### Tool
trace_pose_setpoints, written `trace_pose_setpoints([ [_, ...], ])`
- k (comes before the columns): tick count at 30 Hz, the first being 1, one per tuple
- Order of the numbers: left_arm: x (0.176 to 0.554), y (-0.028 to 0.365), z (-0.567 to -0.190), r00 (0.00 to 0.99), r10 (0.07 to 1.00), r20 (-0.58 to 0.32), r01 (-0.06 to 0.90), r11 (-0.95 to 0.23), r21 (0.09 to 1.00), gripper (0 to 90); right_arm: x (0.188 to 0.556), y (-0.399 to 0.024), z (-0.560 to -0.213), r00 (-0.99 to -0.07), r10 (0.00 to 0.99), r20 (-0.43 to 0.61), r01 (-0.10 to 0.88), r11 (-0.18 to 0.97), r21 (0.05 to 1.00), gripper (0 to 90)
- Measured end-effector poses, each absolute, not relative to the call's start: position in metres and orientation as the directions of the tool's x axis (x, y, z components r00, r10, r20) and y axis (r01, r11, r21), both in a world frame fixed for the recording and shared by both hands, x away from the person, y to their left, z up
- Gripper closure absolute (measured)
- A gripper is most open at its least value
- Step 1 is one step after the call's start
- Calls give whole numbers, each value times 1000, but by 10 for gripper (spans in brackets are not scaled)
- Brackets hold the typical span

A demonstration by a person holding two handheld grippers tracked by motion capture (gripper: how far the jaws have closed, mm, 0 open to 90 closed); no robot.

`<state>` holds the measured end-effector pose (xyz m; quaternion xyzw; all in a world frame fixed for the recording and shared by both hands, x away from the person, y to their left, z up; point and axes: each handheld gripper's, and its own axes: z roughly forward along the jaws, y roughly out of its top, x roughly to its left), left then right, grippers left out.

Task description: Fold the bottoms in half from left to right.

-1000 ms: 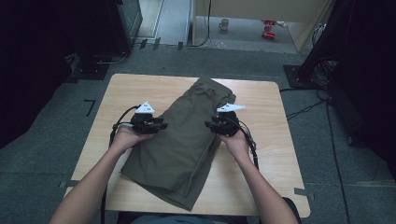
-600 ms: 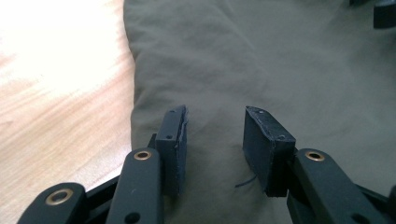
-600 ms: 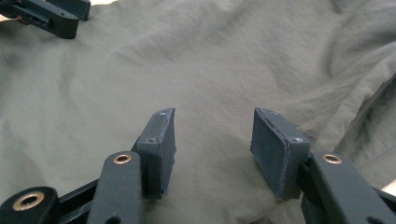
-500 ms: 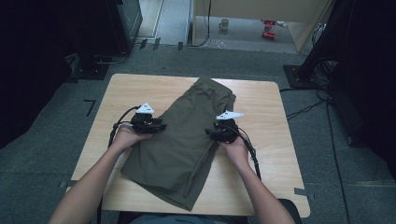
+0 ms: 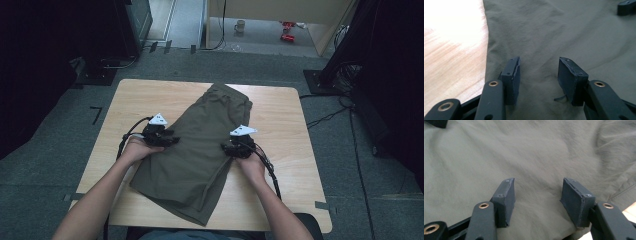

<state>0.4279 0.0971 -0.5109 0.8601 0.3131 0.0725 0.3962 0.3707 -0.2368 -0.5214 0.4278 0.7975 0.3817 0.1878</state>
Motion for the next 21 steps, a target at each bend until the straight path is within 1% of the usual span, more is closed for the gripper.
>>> trace_pose_setpoints([
  [1, 426, 98, -512, 788, 600, -141, 490, -472, 733, 529, 371, -238, -521, -560, 828, 34, 542, 336, 770, 448],
  [4, 421, 99, -513, 788, 599, -144, 489, -466, 738, 529, 373, -239, -521, -559, 828, 34, 542, 335, 770, 467],
  [11, 405, 98, -512, 781, 602, -164, 506, -458, 731, 528, 382, -241, -521, -574, 818, 37, 538, 343, 770, 464],
  [16, 387, 96, -511, 777, 604, -177, 518, -454, 725, 520, 388, -241, -521, -587, 809, 41, 534, 349, 770, 456],
  [21, 372, 91, -510, 761, 627, -166, 530, -454, 716, 521, 392, -238, -521, -591, 806, 38, 532, 353, 770, 453],
])
